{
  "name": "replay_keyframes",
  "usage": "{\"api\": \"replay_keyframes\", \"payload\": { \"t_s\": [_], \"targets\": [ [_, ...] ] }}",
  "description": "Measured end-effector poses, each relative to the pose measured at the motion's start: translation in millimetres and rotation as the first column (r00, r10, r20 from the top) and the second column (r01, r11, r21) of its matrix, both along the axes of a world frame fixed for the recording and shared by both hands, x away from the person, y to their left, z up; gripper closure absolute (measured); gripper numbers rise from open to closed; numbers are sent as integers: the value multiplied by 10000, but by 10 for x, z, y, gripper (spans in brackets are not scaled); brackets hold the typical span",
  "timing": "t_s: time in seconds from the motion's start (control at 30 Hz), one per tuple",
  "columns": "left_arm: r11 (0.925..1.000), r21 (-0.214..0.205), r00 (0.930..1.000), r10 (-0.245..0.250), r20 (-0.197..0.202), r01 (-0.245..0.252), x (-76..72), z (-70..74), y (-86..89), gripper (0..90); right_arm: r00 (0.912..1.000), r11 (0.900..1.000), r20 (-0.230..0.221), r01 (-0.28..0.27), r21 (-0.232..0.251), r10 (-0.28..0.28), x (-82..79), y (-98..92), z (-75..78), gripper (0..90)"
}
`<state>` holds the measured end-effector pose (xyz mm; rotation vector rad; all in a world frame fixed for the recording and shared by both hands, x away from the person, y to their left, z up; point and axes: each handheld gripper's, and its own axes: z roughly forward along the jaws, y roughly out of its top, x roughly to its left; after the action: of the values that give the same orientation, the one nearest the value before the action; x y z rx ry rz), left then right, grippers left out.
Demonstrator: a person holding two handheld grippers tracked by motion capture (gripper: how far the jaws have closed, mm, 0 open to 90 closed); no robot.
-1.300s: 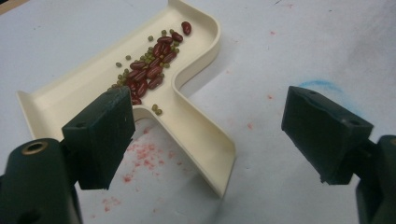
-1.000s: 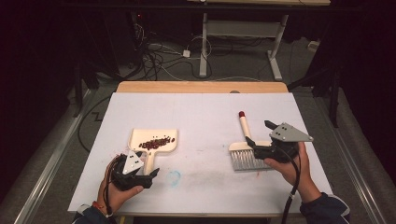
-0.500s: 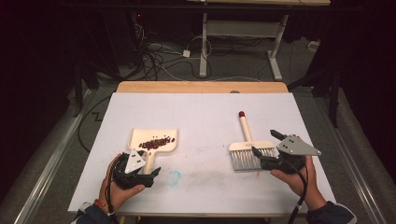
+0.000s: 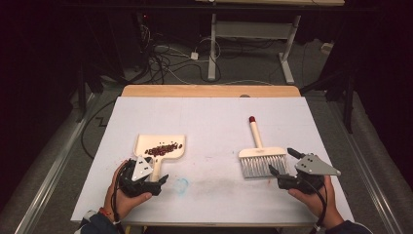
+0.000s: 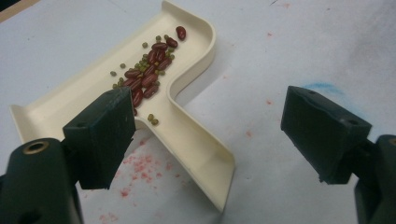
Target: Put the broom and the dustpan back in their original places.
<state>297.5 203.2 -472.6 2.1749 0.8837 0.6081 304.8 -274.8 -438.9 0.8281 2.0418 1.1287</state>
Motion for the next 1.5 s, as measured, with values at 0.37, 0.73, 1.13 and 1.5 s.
{"api": "replay_keyframes", "payload": {
  "t_s": [0.37,0.73,1.13,1.5],
  "targets": [
    [9999,78,10000,-96,14,96,-14,-4,-12,178,9996,9995,-277,-48,-299,39,-149,-81,-227,179],
    [9989,371,9993,-293,225,285,-48,-6,-44,177,9996,9994,-228,-178,-303,171,-150,-66,-223,178],
    [9991,327,9991,-281,309,271,-60,4,-21,177,9998,9991,-62,-206,-377,204,-155,-25,-197,177],
    [9990,339,9993,-290,254,281,-34,-1,-35,177,9998,9988,-21,-188,-446,188,-163,-24,-195,177]
  ]
}}
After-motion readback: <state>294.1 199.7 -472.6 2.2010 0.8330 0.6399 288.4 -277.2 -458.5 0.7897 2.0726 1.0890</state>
